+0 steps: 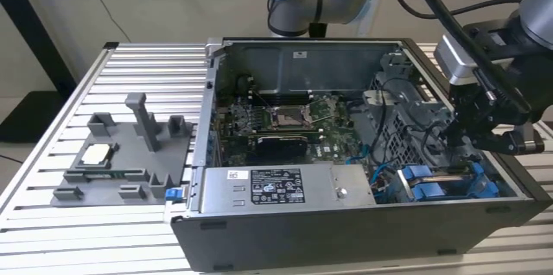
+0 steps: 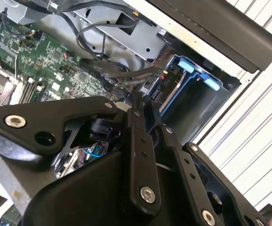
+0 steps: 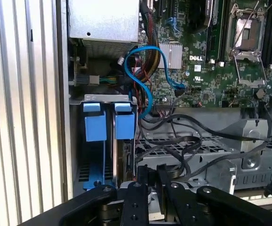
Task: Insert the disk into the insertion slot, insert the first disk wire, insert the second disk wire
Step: 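Insert the second disk wire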
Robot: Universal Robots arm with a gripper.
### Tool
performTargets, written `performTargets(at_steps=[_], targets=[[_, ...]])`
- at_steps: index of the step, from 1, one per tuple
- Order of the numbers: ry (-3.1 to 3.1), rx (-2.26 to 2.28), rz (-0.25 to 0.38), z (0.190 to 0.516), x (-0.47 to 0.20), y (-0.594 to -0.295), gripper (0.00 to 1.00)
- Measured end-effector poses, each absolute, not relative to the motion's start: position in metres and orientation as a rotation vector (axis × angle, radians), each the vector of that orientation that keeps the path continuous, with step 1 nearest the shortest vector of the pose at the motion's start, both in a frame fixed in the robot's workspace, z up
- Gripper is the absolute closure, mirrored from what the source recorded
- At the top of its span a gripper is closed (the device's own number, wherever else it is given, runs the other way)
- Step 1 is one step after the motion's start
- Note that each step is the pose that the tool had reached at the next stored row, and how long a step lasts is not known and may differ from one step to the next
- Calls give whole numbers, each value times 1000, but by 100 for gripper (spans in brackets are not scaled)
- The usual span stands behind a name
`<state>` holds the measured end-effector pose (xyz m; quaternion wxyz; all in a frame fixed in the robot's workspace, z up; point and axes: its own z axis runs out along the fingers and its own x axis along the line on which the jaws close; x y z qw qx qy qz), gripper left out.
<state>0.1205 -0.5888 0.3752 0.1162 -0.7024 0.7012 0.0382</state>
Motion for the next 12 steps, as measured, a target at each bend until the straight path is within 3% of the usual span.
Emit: performTargets(at_steps=[3,5,12], targets=[[2057,-2061,105,375,120,-589,77],[2058,-2063,101,374,120,-589,84],[2062,-2067,94,370,120,-589,84]])
